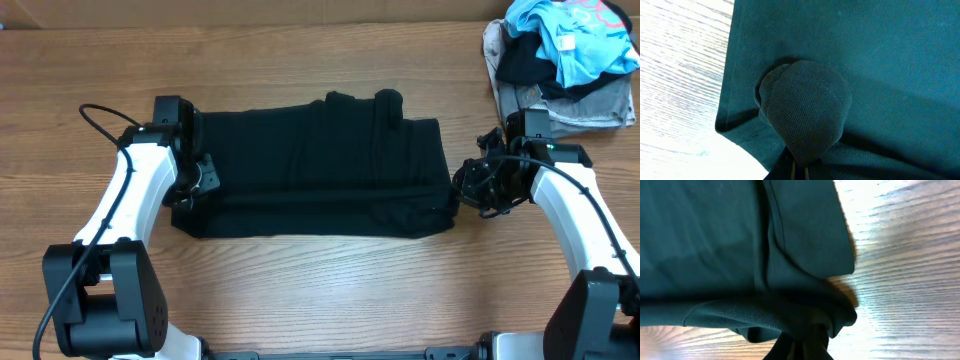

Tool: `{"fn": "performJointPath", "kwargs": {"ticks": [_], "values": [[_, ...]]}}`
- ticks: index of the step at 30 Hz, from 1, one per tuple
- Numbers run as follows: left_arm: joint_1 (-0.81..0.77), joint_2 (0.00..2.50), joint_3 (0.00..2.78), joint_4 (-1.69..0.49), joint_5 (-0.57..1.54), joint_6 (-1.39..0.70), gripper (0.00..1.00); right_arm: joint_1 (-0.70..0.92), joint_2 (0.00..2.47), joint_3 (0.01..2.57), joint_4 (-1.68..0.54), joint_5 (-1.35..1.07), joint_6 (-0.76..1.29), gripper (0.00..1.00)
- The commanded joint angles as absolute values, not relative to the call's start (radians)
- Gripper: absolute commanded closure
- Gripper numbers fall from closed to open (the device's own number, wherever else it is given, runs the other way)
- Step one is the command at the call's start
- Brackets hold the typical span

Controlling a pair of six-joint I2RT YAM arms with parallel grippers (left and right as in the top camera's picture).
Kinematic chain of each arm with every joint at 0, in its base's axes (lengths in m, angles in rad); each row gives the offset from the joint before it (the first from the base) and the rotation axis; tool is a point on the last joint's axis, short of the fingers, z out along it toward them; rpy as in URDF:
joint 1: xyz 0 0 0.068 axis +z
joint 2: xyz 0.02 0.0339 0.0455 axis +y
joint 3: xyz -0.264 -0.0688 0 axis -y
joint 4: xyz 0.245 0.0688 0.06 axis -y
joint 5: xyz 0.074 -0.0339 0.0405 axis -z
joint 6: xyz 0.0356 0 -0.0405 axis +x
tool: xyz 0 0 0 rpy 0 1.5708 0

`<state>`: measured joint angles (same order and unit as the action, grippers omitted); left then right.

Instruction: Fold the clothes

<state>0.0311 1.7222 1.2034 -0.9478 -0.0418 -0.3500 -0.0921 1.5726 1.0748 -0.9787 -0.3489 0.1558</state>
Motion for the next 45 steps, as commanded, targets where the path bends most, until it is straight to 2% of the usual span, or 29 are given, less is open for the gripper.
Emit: {"fn": "performJointPath", "kwargs": {"ticks": [1, 5, 6, 7, 8, 10, 14, 21, 24, 29, 36, 39, 40, 42, 45], "values": [[0.046, 1.726, 1.197, -0.939, -0.084, -0.374, 0.96, -0.106, 1.573, 1.073, -0.969, -0.335, 0.149, 0.96], [0.046, 1.759, 1.197, -0.937, -0.085, -0.374, 0.94, -0.106, 1.573, 1.073, -0.970, -0.337, 0.149, 0.96], [0.046, 1.764, 1.197, -0.937, -0.086, -0.374, 0.89, -0.106, 1.573, 1.073, -0.970, -0.339, 0.149, 0.95], [0.046, 1.771, 1.197, -0.936, -0.089, -0.374, 0.82, -0.106, 1.573, 1.073, -0.970, -0.339, 0.149, 0.90], [0.046, 1.774, 1.197, -0.933, -0.089, -0.373, 0.74, -0.106, 1.573, 1.073, -0.970, -0.339, 0.149, 0.75], [0.046, 1.778, 1.197, -0.926, -0.089, -0.363, 0.62, -0.106, 1.573, 1.073, -0.970, -0.339, 0.148, 0.66], [0.047, 1.778, 1.198, -0.888, -0.097, -0.319, 0.41, -0.106, 1.573, 1.077, -0.954, -0.343, 0.123, 0.62], [0.067, 1.778, 1.298, -0.873, -0.060, -0.233, 0.18, -0.106, 1.573, 1.219, -0.993, -0.347, 0.078, 0.59], [0.068, 1.778, 1.433, -0.931, -0.023, -0.139, 0.16, -0.106, 1.573, 1.354, -1.070, -0.346, 0.038, 0.54], [0.068, 1.779, 1.640, -0.970, -0.002, -0.035, 0.13, -0.103, 1.573, 1.566, -1.206, -0.344, -0.062, 0.52], [0.112, 1.896, 1.784, -0.934, 0.057, 0.087, 0.07, -0.065, 1.574, 1.637, -1.218, -0.326, -0.061, 0.52], [0.133, 1.987, 1.813, -0.910, 0.148, 0.171, 0.08, -0.031, 1.575, 1.637, -1.217, -0.326, -0.060, 0.52], [0.136, 2.012, 1.815, -0.899, 0.159, 0.198, 0.13, -0.019, 1.575, 1.637, -1.215, -0.326, -0.059, 0.53], [0.140, 2.056, 1.815, -0.871, 0.150, 0.208, 0.18, 0.006, 1.575, 1.637, -1.214, -0.315, -0.052, 0.52], [0.141, 2.111, 1.815, -0.830, 0.147, 0.225, 0.18, 0.031, 1.575, 1.637, -1.218, -0.294, -0.052, 0.53]]}}
